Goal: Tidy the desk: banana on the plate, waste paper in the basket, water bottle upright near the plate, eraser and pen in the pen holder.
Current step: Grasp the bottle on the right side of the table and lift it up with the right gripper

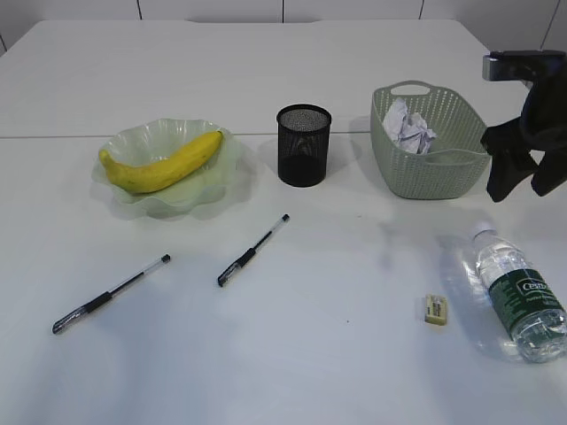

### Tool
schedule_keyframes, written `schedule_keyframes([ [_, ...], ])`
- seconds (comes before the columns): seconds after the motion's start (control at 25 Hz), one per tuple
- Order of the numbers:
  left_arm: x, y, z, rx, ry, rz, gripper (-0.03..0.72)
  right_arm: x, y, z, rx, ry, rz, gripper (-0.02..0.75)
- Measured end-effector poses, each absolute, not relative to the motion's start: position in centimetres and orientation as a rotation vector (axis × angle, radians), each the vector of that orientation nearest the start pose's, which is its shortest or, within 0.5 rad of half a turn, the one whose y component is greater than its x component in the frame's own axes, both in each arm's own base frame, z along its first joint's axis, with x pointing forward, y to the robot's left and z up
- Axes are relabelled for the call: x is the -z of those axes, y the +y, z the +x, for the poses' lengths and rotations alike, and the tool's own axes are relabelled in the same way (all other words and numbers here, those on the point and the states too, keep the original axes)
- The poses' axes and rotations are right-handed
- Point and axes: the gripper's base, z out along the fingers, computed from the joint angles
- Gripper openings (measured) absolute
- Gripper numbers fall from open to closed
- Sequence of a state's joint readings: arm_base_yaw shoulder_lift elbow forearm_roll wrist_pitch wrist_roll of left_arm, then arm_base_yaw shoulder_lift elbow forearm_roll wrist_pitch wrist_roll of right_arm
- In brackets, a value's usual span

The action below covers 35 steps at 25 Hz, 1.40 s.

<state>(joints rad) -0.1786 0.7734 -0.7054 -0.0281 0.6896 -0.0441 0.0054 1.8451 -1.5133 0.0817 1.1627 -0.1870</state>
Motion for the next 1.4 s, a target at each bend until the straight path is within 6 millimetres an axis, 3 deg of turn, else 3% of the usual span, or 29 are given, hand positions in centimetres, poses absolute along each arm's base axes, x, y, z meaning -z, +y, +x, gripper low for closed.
schedule_keyframes([
  [0.24, -31.9, -2.8, 14.4, 0.153, 2.231, 0.135, 0.328, -22.5, 0.9, 38.4, -0.093, 2.996, -0.239, 0.476],
  [0.44, -31.8, -2.8, 14.4, 0.153, 2.236, 0.136, 0.328, -19.5, 0.9, 39.2, -0.102, 3.063, -0.239, 0.566],
  [0.6, -31.8, -2.8, 14.4, 0.152, 2.24, 0.136, 0.328, -18.1, 0.9, 39.4, -0.106, 3.094, -0.24, 0.589],
  [1.12, -31.6, -2.7, 14.3, 0.15, 2.264, 0.138, 0.328, -14.8, 0.6, 40.0, -0.067, 3.151, -0.264, 0.589],
  [1.4, -31.6, -2.7, 14.2, 0.15, 2.266, 0.138, 0.328, -14.5, 0.6, 40.1, -0.066, 3.157, -0.266, 0.589],
])
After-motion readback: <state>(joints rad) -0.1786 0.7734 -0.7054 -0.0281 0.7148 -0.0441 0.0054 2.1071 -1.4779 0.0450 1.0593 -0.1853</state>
